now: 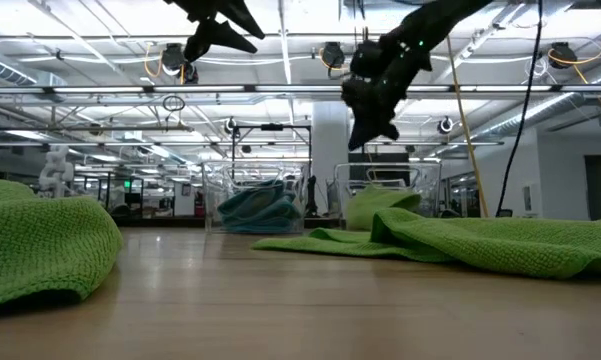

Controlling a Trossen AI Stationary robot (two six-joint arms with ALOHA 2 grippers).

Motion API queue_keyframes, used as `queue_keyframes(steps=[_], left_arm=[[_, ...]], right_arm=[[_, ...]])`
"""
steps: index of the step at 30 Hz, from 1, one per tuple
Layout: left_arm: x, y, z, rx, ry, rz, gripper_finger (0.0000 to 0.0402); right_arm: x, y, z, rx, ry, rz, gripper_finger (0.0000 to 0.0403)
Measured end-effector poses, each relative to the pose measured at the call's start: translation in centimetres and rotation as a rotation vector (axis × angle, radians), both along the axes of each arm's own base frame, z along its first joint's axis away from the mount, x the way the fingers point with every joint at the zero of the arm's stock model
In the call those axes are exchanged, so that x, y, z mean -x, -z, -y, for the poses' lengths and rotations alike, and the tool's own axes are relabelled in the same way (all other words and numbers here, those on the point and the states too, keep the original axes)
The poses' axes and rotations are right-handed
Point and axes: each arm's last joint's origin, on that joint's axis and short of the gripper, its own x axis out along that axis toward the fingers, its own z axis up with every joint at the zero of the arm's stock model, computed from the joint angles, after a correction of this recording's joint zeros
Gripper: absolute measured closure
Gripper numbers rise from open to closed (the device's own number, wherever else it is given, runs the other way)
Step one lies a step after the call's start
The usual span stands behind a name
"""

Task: Fold microfiber towels
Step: Put the green folded microfiber towel into the right transparent bin

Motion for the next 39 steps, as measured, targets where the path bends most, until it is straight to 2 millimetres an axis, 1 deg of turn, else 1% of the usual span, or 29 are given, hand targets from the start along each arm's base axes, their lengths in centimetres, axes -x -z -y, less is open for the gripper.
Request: queue_keyframes(steps=[6,9,13,18,26,31,33,36,39], left_arm=[[-0.1,0.0,0.5,0.036,-0.027,0.007,0.0279],[-0.2,0.0,0.8,0.030,-0.061,0.006,0.0279],[-0.3,0.0,1.1,0.024,-0.100,0.008,0.0279],[-0.3,0.0,1.3,0.023,-0.113,0.009,0.0279],[-0.2,0.0,1.1,0.005,-0.181,0.010,0.0279],[-0.2,0.0,1.0,-0.014,-0.199,0.007,0.0279],[-0.2,0.0,1.0,-0.016,-0.202,0.007,0.0279],[-0.2,0.0,1.0,-0.013,-0.204,0.008,0.0279],[-0.2,0.0,1.0,-0.013,-0.204,0.008,0.0279]], right_arm=[[-0.1,4.2,0.4,-0.034,-0.191,-0.192,0.0401],[-0.2,6.0,0.5,-0.013,-0.266,-0.292,0.0400],[-0.3,7.8,0.8,0.011,-0.335,-0.384,0.0402],[-0.3,9.3,0.9,-0.028,-0.341,-0.447,0.0402],[-0.5,9.5,1.0,-0.061,-0.261,-0.443,0.0402],[-0.3,9.5,0.9,-0.079,-0.249,-0.459,0.0403],[0.1,8.9,0.7,-0.087,-0.239,-0.463,0.0403],[0.5,7.4,0.6,-0.059,-0.238,-0.439,0.0403],[0.4,6.8,0.7,-0.005,-0.266,-0.404,0.0403]])
